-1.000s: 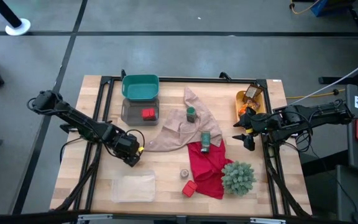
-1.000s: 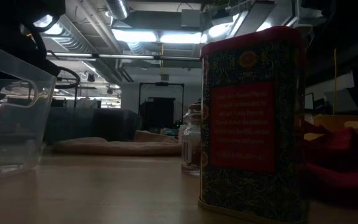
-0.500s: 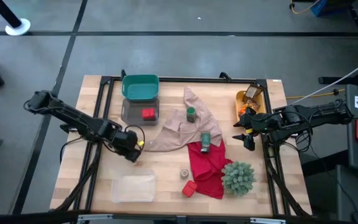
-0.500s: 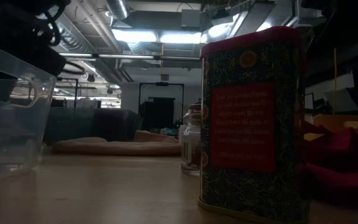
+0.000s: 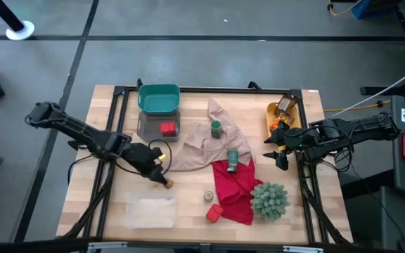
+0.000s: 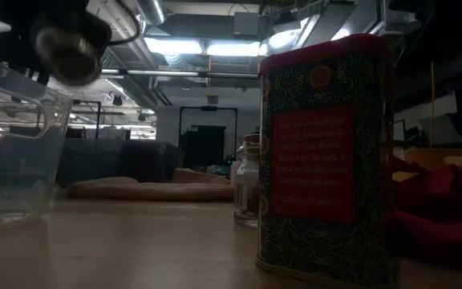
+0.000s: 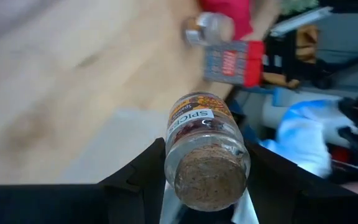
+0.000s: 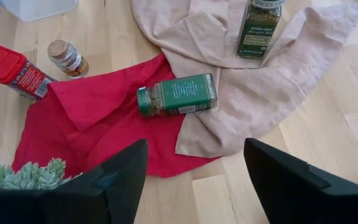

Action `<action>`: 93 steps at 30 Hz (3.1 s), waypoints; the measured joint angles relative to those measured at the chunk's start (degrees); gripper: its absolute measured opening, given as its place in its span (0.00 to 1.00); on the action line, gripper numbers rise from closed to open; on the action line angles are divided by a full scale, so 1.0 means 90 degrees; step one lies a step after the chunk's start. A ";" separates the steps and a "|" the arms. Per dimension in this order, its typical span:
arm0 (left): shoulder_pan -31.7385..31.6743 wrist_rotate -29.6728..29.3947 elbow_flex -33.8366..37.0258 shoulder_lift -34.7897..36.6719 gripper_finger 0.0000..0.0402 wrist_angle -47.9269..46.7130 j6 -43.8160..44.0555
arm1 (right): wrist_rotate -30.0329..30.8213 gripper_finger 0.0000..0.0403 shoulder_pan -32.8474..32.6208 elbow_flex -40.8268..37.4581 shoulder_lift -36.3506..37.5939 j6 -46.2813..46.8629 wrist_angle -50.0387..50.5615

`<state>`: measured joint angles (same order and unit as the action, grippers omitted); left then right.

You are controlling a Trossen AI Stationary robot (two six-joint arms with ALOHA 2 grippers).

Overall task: Sort spices by type
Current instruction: Put the left brown seasoning bottle into the transparent bin

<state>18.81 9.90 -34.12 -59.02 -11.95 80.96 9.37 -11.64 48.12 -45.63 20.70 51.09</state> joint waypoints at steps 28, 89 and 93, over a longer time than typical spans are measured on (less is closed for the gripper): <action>0.1801 0.0383 -0.0004 -0.0833 0.43 0.0047 0.4666 | 0.0000 0.66 0.0002 -0.0002 0.0000 0.0001 0.0000; 0.1782 -0.0803 -0.0006 -0.1184 0.56 -0.1703 0.3955 | 0.0000 0.66 0.0000 -0.0002 0.0000 0.0001 0.0005; 0.1782 -0.0787 -0.0006 -0.1258 0.64 -0.1730 0.3747 | 0.0000 0.66 0.0002 -0.0002 0.0002 -0.0029 0.0005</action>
<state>34.85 2.82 -34.17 -70.35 -27.52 114.69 9.37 -11.62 48.10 -45.60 20.44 51.13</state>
